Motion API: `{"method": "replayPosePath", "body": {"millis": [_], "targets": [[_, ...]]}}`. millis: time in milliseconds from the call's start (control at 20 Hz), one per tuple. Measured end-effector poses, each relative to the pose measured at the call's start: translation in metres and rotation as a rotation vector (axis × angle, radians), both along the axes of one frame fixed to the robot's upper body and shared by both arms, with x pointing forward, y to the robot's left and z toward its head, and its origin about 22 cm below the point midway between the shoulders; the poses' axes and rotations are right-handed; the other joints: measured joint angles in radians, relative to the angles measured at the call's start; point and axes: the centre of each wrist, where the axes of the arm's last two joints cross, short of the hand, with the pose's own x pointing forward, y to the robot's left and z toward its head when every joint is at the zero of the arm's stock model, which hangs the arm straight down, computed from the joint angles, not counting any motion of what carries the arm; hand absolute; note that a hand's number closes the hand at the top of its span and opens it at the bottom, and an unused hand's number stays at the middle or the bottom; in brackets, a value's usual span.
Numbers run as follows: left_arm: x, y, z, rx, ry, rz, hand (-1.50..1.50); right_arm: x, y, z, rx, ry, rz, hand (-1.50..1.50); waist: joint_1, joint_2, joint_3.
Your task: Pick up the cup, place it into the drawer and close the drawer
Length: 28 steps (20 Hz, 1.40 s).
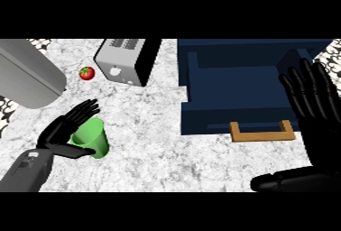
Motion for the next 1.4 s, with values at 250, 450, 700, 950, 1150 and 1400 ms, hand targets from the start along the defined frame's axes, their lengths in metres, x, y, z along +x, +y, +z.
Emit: {"method": "replayPosePath", "body": {"millis": [250, 450, 700, 950, 1150, 1400], "targets": [[0.005, -0.011, 0.002, -0.058, 0.001, -0.038, 1.5, 0.0, 0.0, 0.005, -0.002, -0.008, -0.003, -1.5, 0.002, -0.001, -0.002], [0.006, -0.015, 0.003, -0.089, -0.029, -0.041, 1.5, 0.0, -0.002, 0.006, 0.0, -0.006, -0.003, -1.5, 0.004, 0.0, -0.006], [0.004, -0.021, 0.0, -0.128, -0.094, 0.0, 1.5, -0.001, -0.005, 0.008, 0.0, -0.01, -0.014, -1.5, 0.005, 0.001, -0.008], [-0.01, -0.032, -0.018, -0.202, -0.203, 0.319, 1.5, -0.003, -0.009, 0.006, -0.005, 0.001, -0.025, -1.5, 0.024, -0.004, -0.007], [-0.02, -0.042, -0.027, -0.254, -0.274, 0.511, 1.5, -0.008, -0.01, 0.006, -0.006, 0.004, -0.036, -1.5, 0.03, -0.007, -0.007], [-0.017, -0.065, -0.013, -0.301, -0.327, 0.515, 1.5, -0.006, -0.012, 0.003, -0.006, 0.006, -0.044, -1.5, 0.033, -0.005, -0.01]]}}
